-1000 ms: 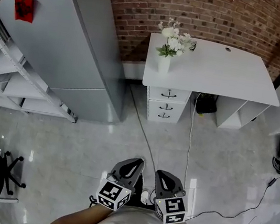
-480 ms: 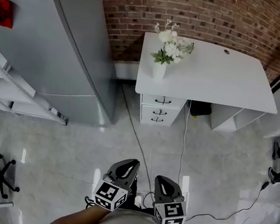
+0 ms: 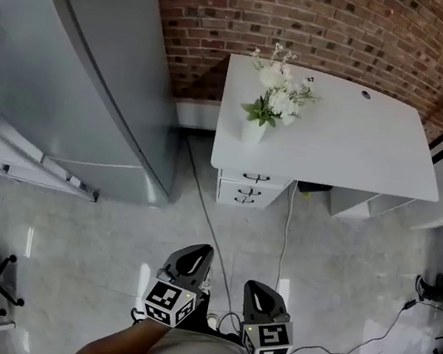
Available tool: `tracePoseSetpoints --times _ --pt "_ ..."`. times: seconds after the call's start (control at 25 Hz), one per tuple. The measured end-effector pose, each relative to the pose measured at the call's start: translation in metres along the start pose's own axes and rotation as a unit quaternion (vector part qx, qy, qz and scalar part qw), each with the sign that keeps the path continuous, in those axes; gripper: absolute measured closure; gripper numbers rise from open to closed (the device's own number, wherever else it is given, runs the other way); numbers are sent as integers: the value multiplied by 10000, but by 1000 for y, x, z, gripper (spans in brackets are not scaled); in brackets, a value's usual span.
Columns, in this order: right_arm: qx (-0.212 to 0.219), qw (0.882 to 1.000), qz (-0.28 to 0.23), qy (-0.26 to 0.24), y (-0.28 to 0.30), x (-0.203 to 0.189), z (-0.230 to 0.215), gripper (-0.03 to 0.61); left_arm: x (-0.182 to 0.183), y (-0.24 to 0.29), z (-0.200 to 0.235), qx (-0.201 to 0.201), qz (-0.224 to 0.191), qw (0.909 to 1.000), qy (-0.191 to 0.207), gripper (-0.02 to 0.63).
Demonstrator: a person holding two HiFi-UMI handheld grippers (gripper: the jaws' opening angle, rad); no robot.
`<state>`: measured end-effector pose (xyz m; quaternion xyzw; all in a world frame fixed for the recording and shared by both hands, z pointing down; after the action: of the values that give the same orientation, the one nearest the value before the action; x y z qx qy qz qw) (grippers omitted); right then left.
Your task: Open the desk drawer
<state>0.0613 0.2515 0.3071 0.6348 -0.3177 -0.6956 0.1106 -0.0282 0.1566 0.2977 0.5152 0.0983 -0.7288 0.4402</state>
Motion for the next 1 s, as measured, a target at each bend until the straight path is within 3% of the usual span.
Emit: tracePoseSetpoints --times 0.52,0.76,1.0 --pt "-21 9987 489 -133 61 33 -19 563 22 56 61 -107 90 9993 -360 592" --pt "-259 9980 546 -161 74 48 -30 563 33 74 83 -189 11 9986 -498 592" --pt "-474 9947 463 -780 76 66 -36 563 35 76 81 -312 -11 9976 -614 592"
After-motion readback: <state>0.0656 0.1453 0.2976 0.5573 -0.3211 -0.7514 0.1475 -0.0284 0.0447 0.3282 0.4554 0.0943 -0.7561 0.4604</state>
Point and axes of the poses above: the fingertips, and each gripper's own axes: y forward along the fingers, z to its left, x out of its top, the point moved 1 cm from there along -y, backward along the fingers, and after that the axes turned 10 degrees about -y, right-handed, at the moved point
